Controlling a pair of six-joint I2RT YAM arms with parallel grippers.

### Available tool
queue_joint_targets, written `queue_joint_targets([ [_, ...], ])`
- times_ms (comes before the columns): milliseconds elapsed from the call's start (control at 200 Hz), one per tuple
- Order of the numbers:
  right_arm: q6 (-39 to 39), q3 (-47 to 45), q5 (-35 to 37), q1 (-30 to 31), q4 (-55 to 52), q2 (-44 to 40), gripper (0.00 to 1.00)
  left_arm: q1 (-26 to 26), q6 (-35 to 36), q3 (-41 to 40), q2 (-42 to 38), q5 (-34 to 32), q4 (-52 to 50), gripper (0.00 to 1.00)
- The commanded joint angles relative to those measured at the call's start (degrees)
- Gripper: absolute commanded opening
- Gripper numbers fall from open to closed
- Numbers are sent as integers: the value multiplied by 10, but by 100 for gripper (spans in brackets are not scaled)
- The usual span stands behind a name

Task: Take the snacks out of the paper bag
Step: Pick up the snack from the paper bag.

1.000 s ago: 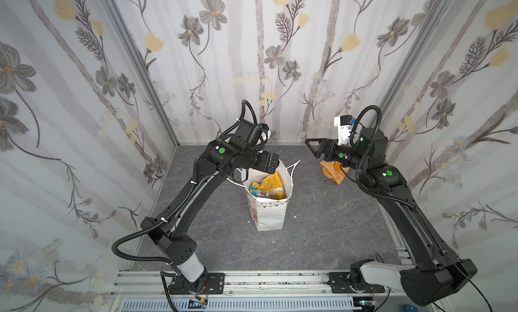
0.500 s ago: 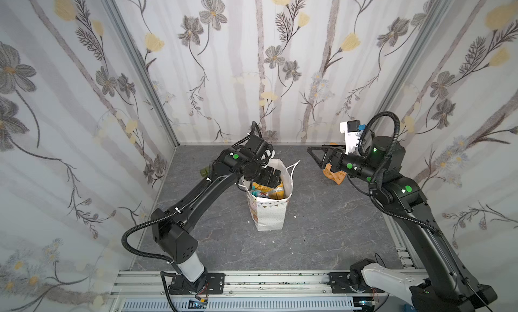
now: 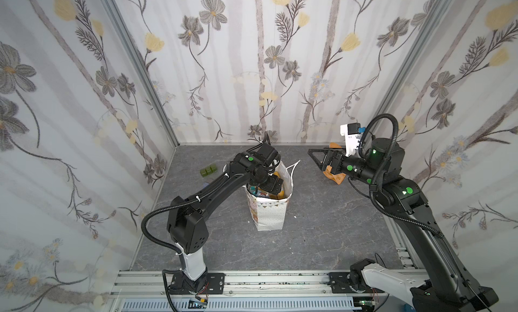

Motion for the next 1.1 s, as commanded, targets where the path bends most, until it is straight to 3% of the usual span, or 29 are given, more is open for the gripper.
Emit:
queue_joint_targets([
  [0,-9,4,4,0,8,6,93,-2,15,-12,7,-18,4,89],
  [250,-6,3,4,0,9,4,93,-8,20,-63,11,-40,46,84],
  [520,0,3,4,0,15,1,93,-12,32,-79,34,-88,39,69],
  [1094,3,-2,6,0,17,-6,93,-14,36,-58,22,-103,24,2],
])
